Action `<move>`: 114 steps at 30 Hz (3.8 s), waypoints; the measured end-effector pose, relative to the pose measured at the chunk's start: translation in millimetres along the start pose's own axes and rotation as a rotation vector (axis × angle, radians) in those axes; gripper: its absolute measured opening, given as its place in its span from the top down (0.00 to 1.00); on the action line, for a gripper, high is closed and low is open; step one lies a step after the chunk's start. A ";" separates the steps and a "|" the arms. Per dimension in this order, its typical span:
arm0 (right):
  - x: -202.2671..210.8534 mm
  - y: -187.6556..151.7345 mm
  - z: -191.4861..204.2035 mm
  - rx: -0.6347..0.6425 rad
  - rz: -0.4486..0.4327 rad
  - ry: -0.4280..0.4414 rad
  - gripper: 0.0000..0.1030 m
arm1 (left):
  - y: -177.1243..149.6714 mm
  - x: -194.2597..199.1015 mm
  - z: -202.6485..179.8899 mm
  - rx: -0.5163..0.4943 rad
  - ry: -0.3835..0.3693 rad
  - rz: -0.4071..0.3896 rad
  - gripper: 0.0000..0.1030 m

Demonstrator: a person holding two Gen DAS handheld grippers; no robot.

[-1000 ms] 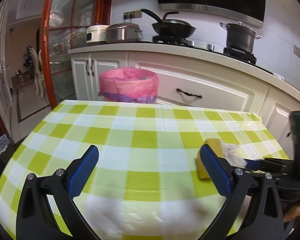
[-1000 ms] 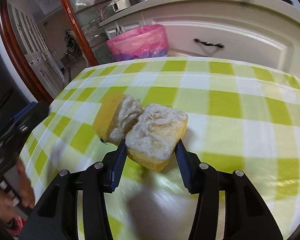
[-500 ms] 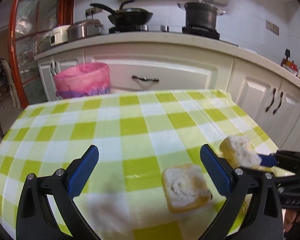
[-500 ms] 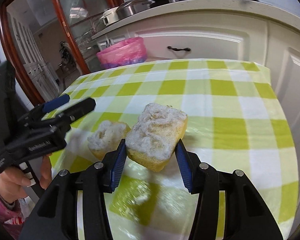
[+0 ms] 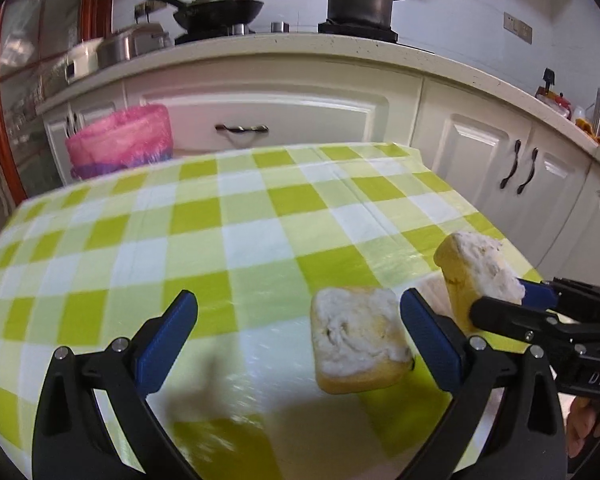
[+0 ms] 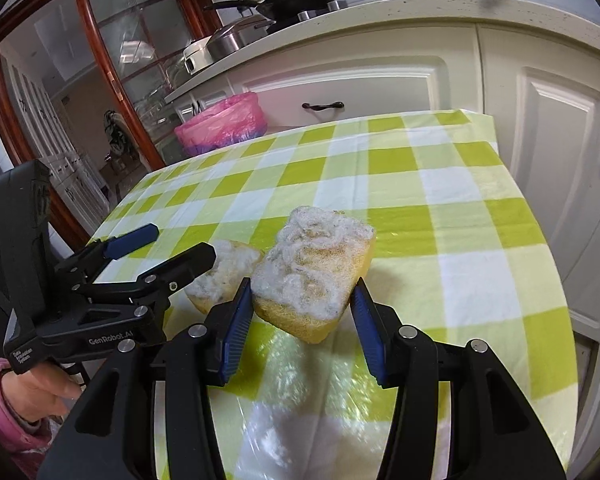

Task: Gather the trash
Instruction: 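Grasp one fluffy yellow sponge with right tool while left grasps the other, then lift both held sponges up from the table, then carry both sponges over the pink bin and open both tools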

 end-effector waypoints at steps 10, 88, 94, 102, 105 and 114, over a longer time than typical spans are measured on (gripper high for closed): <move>19.7 -8.6 -10.8 -0.026 -0.032 0.003 0.53 | -10.9 -17.8 -12.1 -0.062 0.069 0.108 0.05; -43.4 102.8 230.2 0.316 -0.094 0.126 0.53 | 14.8 154.0 215.8 0.274 0.246 -0.258 0.53; -64.9 155.3 227.4 0.323 -0.121 0.121 0.53 | 67.4 139.9 231.3 0.230 0.263 -0.289 0.53; -118.5 236.2 215.9 0.315 -0.120 0.126 0.53 | 131.3 93.6 271.4 0.221 0.288 -0.291 0.53; -143.0 268.2 211.2 0.311 -0.119 0.125 0.53 | 156.4 69.7 293.2 0.236 0.282 -0.283 0.53; -221.0 350.6 211.4 0.314 -0.112 0.163 0.53 | 234.3 3.1 353.5 0.250 0.269 -0.285 0.52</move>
Point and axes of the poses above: each gripper's, at about its wrist camera, not at the fingertips, and x roughly against the way its jaws point, z to its left, y to its top, the point moved 7 cm from there along -x, roughly the way its jaws point, and after that the axes turned 9 degrees about z, right-handed, at the moved point
